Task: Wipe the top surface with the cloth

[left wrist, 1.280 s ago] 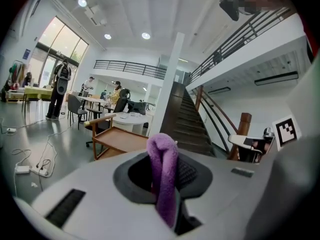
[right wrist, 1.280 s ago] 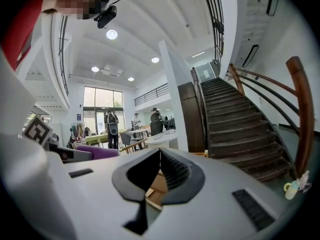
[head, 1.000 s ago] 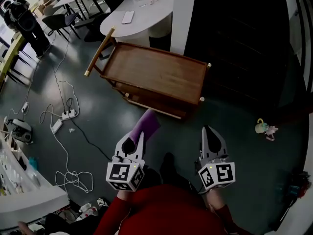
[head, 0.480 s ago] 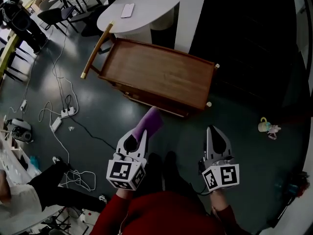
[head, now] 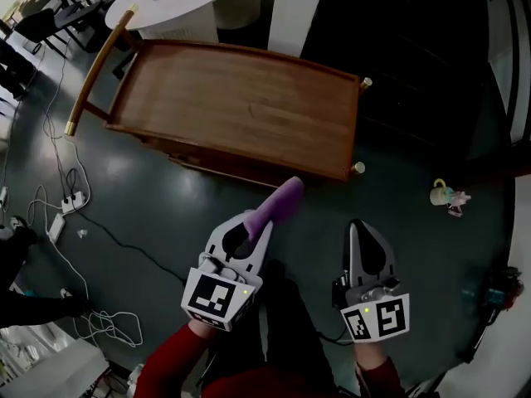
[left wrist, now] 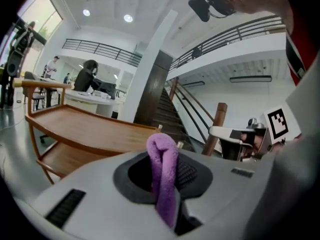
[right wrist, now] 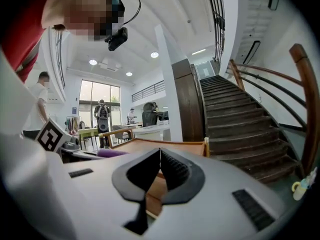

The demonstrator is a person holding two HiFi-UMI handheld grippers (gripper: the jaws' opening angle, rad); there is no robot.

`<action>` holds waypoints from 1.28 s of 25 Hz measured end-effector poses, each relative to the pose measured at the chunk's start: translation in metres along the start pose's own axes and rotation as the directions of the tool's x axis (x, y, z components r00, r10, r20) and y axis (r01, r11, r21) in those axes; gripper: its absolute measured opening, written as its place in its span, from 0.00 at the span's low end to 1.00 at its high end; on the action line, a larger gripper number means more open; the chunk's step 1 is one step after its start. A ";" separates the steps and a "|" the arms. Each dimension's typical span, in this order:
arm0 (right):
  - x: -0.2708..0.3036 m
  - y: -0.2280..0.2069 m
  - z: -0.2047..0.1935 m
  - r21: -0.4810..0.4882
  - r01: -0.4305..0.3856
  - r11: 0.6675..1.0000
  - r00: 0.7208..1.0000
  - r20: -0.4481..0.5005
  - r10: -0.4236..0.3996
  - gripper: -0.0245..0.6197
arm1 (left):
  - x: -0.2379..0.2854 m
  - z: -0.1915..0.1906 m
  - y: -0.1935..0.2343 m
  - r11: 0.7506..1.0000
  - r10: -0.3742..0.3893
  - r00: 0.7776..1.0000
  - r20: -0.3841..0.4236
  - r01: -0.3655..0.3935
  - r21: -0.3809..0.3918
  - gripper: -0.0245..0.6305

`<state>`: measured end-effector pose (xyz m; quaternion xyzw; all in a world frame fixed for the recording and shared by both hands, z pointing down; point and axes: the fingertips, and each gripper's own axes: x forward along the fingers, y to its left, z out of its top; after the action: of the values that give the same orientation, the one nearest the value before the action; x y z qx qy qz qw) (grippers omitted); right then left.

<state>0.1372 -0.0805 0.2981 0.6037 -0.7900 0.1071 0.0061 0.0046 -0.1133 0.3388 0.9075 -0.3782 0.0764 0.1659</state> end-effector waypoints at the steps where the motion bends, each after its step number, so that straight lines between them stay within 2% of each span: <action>1: 0.000 -0.006 -0.013 0.001 0.014 1.000 1.000 0.002 -0.014 0.06 | 0.009 -0.012 0.000 1.000 -0.028 1.000 0.005 0.028 -0.003 0.13; 7: 0.008 -0.040 -0.083 -0.004 0.076 0.997 0.997 0.004 -0.076 0.06 | 0.055 -0.080 0.004 0.988 -0.151 0.988 -0.016 0.151 -0.019 0.13; 14: 0.034 -0.049 -0.114 -0.053 0.101 0.993 0.993 0.062 -0.098 0.06 | 0.097 -0.116 0.021 0.971 -0.240 0.969 -0.050 0.240 0.000 0.13; 16: 0.034 -0.058 -0.118 -0.066 0.128 0.990 0.989 0.089 -0.122 0.06 | 0.116 -0.128 0.013 0.956 -0.293 0.950 -0.107 0.291 -0.035 0.13; 19: 0.031 -0.070 -0.125 -0.084 0.159 0.984 0.982 0.114 -0.149 0.06 | 0.150 -0.143 0.001 0.906 -0.405 0.891 -0.204 0.362 -0.218 0.13; 20: 0.030 -0.072 -0.127 -0.090 0.163 0.983 0.981 0.120 -0.151 0.06 | 0.158 -0.144 0.000 0.891 -0.431 0.876 -0.218 0.373 -0.260 0.13; 21: 0.030 -0.073 -0.129 -0.096 0.164 0.982 0.980 0.129 -0.151 0.06 | 0.164 -0.143 0.001 0.884 -0.443 0.867 -0.227 0.381 -0.271 0.13; 25: 0.029 -0.075 -0.137 -0.111 0.169 0.979 0.972 0.181 -0.147 0.06 | 0.175 -0.147 0.009 0.896 -0.435 0.870 -0.234 0.390 -0.215 0.13; 29: 0.035 -0.071 -0.141 -0.120 0.152 0.981 0.972 0.200 -0.126 0.06 | 0.181 -0.149 0.021 0.900 -0.420 0.881 -0.215 0.375 -0.223 0.13; 32: 0.040 -0.068 -0.140 -0.148 0.138 0.979 0.971 0.216 -0.104 0.06 | 0.190 -0.146 0.030 0.899 -0.420 0.882 -0.214 0.371 -0.233 0.13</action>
<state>0.1742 -0.1112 0.4514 0.6564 -0.7538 -0.0214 -0.0209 0.1142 -0.2061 0.5324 0.9284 -0.1648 0.1231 0.3094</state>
